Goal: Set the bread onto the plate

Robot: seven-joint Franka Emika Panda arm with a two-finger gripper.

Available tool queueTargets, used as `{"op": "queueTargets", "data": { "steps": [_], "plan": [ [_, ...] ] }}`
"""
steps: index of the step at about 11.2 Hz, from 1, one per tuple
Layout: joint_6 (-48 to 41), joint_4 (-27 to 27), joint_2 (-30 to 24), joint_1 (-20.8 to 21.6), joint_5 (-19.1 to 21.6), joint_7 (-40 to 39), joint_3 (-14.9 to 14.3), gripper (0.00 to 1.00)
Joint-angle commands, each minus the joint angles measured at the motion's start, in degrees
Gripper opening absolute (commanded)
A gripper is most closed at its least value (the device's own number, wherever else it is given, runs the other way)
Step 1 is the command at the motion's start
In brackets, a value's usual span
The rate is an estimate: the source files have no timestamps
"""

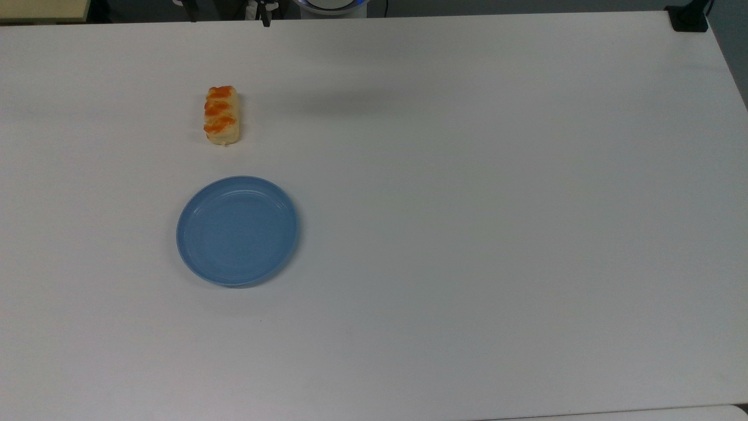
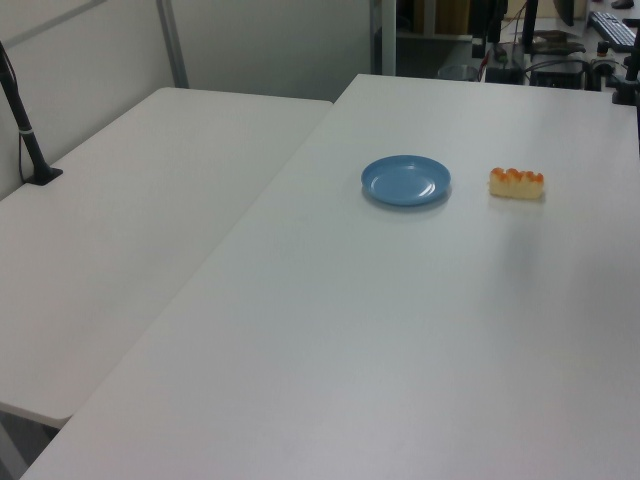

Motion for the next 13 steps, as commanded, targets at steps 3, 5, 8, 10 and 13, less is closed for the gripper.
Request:
{"op": "queueTargets", "data": {
  "steps": [3,5,8,10,13],
  "plan": [
    [-1.32,0.30,0.47,0.15,-0.76,0.08,0.01,1.00],
    [-1.32,0.21,0.39,0.15,-0.76,-0.18,0.01,1.00],
    [-1.76,0.21,0.39,0.15,-0.76,-0.53,0.01,1.00],
    [-1.76,0.21,0.39,0.06,-0.76,-0.62,0.01,1.00],
    [-1.85,0.13,0.30,0.06,-0.76,-0.71,0.01,1.00]
  ]
}}
